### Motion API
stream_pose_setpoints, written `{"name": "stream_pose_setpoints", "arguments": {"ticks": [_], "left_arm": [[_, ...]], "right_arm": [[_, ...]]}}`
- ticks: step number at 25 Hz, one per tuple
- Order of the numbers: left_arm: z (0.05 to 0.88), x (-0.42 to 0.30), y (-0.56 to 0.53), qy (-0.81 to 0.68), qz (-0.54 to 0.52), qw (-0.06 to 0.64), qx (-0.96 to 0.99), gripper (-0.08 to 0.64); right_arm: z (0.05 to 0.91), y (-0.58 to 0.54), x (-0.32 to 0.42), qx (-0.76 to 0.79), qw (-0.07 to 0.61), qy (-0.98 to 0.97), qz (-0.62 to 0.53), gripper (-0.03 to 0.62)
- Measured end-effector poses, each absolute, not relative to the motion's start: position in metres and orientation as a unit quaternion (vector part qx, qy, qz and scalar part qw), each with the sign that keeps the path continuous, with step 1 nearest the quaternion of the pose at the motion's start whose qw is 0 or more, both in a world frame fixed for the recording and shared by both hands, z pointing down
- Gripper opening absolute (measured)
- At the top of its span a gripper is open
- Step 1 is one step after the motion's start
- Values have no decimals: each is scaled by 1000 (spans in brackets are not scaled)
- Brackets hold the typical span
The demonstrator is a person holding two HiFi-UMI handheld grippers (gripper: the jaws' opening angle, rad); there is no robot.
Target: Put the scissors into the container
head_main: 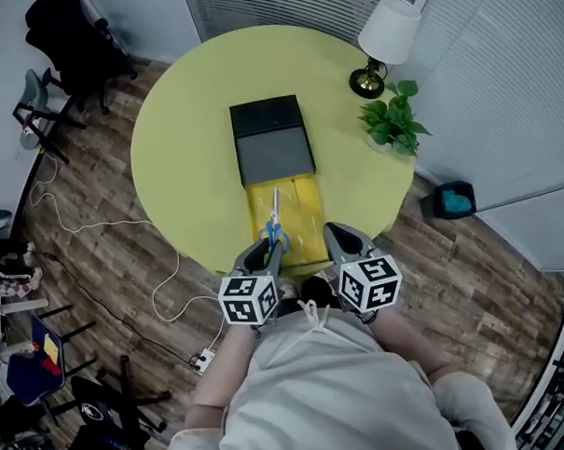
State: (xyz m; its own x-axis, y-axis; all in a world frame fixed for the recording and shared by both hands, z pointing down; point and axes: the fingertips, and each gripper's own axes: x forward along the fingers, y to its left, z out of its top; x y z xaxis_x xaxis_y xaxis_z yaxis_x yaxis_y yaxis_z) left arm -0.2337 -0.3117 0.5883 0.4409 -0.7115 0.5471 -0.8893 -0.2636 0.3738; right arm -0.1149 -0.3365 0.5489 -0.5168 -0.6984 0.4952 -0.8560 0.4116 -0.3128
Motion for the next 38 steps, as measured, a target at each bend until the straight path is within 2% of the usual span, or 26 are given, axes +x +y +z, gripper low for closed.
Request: {"name": "stream_pose_setpoints", "arguments": {"ticks": [6, 23, 35, 38], "left_arm": [[636, -230, -337, -526, 188, 366, 744, 87], [710, -205, -357, -458, 339, 397, 720, 87], [726, -198, -351, -434, 353, 426, 711, 90], [722, -195, -352, -435, 339, 428, 716, 117]], "right_arm": [[556, -357, -109, 457, 155, -832, 274, 0], [572, -378, -89, 464, 175, -820, 286, 0], [575, -381, -71, 484, 173, -808, 290, 0], [575, -381, -69, 483, 174, -808, 288, 0]]}}
